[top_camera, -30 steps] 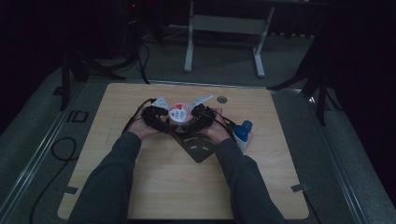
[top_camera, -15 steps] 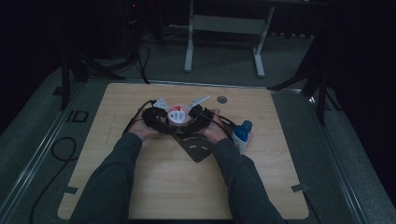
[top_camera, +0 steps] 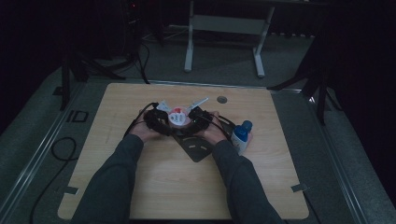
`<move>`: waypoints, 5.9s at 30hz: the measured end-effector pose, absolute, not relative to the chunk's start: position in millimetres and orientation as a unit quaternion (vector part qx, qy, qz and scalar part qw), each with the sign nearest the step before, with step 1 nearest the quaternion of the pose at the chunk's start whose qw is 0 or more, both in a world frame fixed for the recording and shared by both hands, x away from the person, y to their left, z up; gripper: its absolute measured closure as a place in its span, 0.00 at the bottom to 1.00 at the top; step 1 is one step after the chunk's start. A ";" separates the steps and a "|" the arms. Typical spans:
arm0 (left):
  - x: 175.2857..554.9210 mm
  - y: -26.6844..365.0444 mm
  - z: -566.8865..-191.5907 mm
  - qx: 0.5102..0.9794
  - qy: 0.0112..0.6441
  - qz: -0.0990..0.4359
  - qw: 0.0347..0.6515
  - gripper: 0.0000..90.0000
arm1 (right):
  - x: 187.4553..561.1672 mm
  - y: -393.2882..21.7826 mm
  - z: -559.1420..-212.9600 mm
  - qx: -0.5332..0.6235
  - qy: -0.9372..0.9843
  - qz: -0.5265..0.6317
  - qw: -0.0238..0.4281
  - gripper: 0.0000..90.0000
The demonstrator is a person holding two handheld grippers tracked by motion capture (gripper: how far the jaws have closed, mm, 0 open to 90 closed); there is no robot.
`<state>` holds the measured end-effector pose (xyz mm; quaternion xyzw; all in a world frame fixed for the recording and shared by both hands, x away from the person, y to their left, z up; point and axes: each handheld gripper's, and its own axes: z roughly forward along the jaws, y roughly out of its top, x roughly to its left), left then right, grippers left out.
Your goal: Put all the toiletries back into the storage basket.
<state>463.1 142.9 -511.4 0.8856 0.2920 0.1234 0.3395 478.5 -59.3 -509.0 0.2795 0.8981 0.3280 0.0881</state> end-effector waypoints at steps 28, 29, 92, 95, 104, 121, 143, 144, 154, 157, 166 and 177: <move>453.0 146.3 -491.6 0.874 0.320 0.139 0.337 0.19 | 475.2 -58.4 -513.2 0.284 0.896 0.332 0.080 0.17; 452.2 147.3 -490.3 0.874 0.321 0.140 0.338 0.19 | 474.7 -58.4 -513.0 0.283 0.897 0.331 0.080 0.17; 371.5 155.8 -508.6 0.842 0.328 0.137 0.405 0.48 | 338.9 -154.5 -400.8 0.252 0.881 0.361 0.176 0.45; 370.5 156.2 -510.4 0.842 0.329 0.136 0.405 0.48 | 342.1 -166.7 -394.5 0.255 0.878 0.359 0.186 0.43; 367.5 154.6 -515.2 0.845 0.327 0.131 0.403 0.47 | 354.7 -194.2 -386.7 0.273 0.876 0.339 0.208 0.35; 365.9 154.5 -519.9 0.846 0.327 0.128 0.402 0.47 | 377.5 -207.2 -406.9 0.270 0.904 0.275 0.187 0.40; 365.8 155.2 -519.5 0.845 0.325 0.125 0.405 0.47 | 378.5 -205.6 -416.3 0.258 0.921 0.250 0.152 0.60; 365.9 155.2 -519.6 0.845 0.326 0.125 0.406 0.47 | 377.9 -205.6 -416.0 0.255 0.922 0.251 0.149 0.61; 366.0 155.3 -519.8 0.845 0.325 0.124 0.406 0.47 | 374.2 -203.1 -415.2 0.248 0.924 0.256 0.135 0.61; 366.1 155.3 -519.9 0.845 0.325 0.124 0.405 0.47 | 372.4 -201.3 -415.0 0.247 0.926 0.259 0.122 0.61; 365.6 154.4 -519.9 0.846 0.323 0.122 0.406 0.47 | 377.9 -197.3 -412.3 0.255 0.932 0.241 0.096 0.61; 366.3 154.5 -521.3 0.849 0.323 0.121 0.401 0.47 | 388.0 -190.6 -411.8 0.255 0.944 0.198 0.071 0.58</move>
